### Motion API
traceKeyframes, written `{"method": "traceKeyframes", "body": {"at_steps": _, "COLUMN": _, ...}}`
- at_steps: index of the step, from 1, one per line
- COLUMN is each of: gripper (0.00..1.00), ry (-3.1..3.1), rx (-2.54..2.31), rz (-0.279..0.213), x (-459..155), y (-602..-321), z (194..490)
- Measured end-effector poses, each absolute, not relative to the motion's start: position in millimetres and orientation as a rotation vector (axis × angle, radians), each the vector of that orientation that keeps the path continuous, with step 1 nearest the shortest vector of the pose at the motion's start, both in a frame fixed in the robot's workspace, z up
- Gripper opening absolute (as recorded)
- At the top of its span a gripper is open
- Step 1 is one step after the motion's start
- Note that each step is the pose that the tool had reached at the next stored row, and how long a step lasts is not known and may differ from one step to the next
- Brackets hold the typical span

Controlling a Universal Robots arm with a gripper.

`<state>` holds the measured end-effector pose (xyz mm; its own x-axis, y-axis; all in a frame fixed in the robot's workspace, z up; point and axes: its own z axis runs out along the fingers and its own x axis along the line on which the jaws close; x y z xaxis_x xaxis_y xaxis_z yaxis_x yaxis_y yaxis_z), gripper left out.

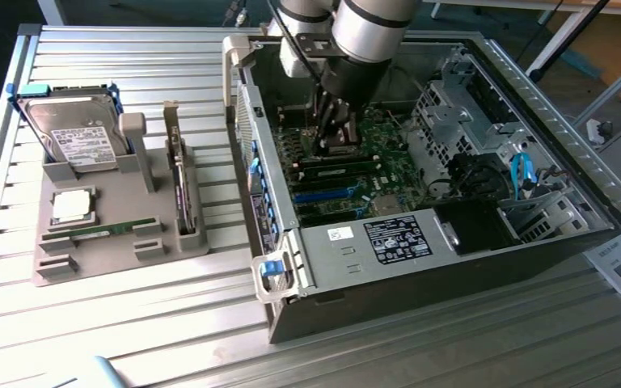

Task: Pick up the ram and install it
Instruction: 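Press down the ram until it locks into place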

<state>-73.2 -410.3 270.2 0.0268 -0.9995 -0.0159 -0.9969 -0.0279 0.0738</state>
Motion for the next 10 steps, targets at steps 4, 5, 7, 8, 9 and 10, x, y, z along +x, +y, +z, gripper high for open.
{"method": "traceKeyframes", "body": {"at_steps": 4, "gripper": 0.1, "ry": -2.15, "rx": 2.21, "rz": -0.119, "x": -52, "y": -410, "z": 270}}
{"method": "traceKeyframes", "body": {"at_steps": 5, "gripper": 0.1, "ry": -2.148, "rx": 2.207, "rz": -0.125, "x": -47, "y": -410, "z": 270}}
{"method": "traceKeyframes", "body": {"at_steps": 7, "gripper": 0.1, "ry": -2.143, "rx": 2.202, "rz": -0.135, "x": -37, "y": -410, "z": 270}}
{"method": "traceKeyframes", "body": {"at_steps": 8, "gripper": 0.1, "ry": -2.141, "rx": 2.2, "rz": -0.14, "x": -32, "y": -410, "z": 270}}
{"method": "traceKeyframes", "body": {"at_steps": 9, "gripper": 0.1, "ry": -2.138, "rx": 2.197, "rz": -0.145, "x": -26, "y": -411, "z": 270}}
{"method": "traceKeyframes", "body": {"at_steps": 10, "gripper": 0.1, "ry": -2.134, "rx": 2.192, "rz": -0.153, "x": -17, "y": -411, "z": 270}}
